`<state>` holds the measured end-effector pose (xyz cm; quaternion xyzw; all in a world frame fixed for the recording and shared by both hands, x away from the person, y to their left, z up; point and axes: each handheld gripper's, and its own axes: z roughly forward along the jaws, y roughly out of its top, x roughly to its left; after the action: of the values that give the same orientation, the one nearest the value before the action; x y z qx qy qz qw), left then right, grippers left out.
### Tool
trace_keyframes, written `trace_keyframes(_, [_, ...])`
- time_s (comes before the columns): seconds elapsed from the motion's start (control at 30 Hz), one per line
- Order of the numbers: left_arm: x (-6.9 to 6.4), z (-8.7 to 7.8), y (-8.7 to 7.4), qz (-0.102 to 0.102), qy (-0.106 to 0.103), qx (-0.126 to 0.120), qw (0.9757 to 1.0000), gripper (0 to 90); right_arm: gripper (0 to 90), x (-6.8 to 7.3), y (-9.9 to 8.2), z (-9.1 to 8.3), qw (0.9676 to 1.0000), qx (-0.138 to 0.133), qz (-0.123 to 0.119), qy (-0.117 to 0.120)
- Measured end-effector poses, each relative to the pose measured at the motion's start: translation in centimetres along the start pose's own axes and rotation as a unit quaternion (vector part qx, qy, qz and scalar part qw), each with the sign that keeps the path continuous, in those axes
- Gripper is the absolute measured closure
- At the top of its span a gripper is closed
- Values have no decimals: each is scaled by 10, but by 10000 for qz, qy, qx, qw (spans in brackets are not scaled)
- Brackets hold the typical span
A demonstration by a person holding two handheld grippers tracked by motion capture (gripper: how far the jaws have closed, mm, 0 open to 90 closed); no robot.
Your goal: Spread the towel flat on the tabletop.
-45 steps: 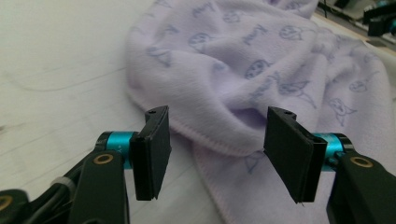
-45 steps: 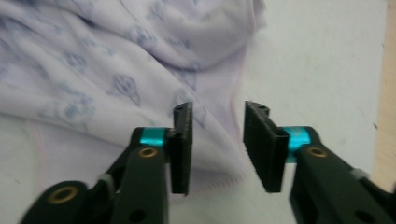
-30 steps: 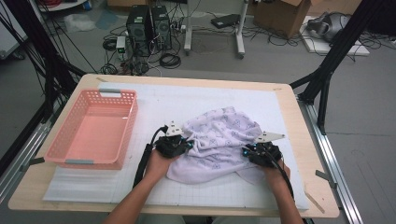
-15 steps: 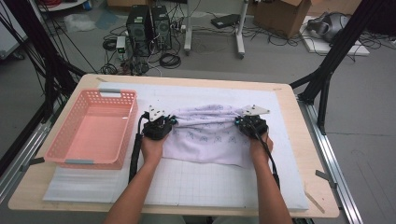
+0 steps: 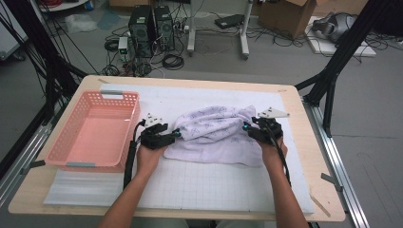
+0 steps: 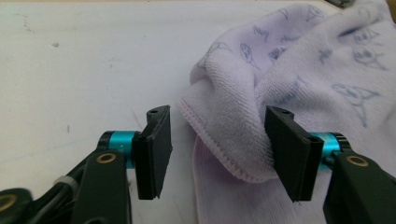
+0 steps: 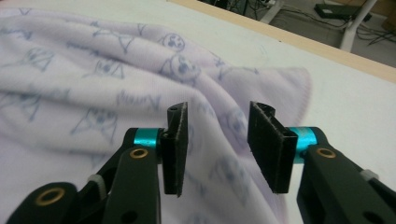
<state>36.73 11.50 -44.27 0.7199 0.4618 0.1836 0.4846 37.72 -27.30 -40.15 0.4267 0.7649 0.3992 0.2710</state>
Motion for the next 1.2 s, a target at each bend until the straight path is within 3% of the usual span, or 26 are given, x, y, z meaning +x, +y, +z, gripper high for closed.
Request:
trace_keyframes(0.13, [-4,-14,-5,90,-127,-66,9999,402,555,-4,-20,-26,10000,32,23,36])
trace_keyframes(0.23, [-6,-22,-11,169,-259,46,9995,395,545,-5,-41,-43,9998,134,122,94])
trace_keyframes(0.33, [-10,-28,-18,281,-359,140,9989,404,540,-5,-63,-53,9995,272,127,92])
trace_keyframes(0.47, [-11,-33,-27,302,-491,343,9977,413,524,-5,-85,-59,9986,291,405,187])
trace_keyframes(0.6, [-13,-34,-30,275,-621,504,9964,449,518,-2,-88,-56,9977,515,364,256])
trace_keyframes(0.67, [-16,-32,-31,351,-604,775,9945,467,522,1,-88,-52,9972,665,252,223])
trace_keyframes(0.73, [-20,-31,-31,566,-585,832,9932,475,532,3,-90,-49,9970,695,245,216])
trace_keyframes(0.8, [-24,-31,-32,701,-456,856,9928,521,591,2,-90,-50,9966,706,313,277])
trace_keyframes(0.87, [-26,-30,-32,760,-273,858,9930,651,695,4,-90,-50,9965,701,264,374])
trace_keyframes(0.9, [-25,-31,-32,760,-314,871,9928,759,804,5,-89,-51,9960,722,271,452])
trace_keyframes(0.97, [-24,-33,-33,618,-388,885,9934,856,862,8,-89,-51,9956,724,259,542])
trace_keyframes(1.03, [-23,-37,-35,416,-483,872,9942,867,869,8,-90,-54,9954,729,282,555])
trace_keyframes(1.2, [-29,-53,-44,359,-493,805,9949,871,870,10,-100,-70,9955,713,329,533])
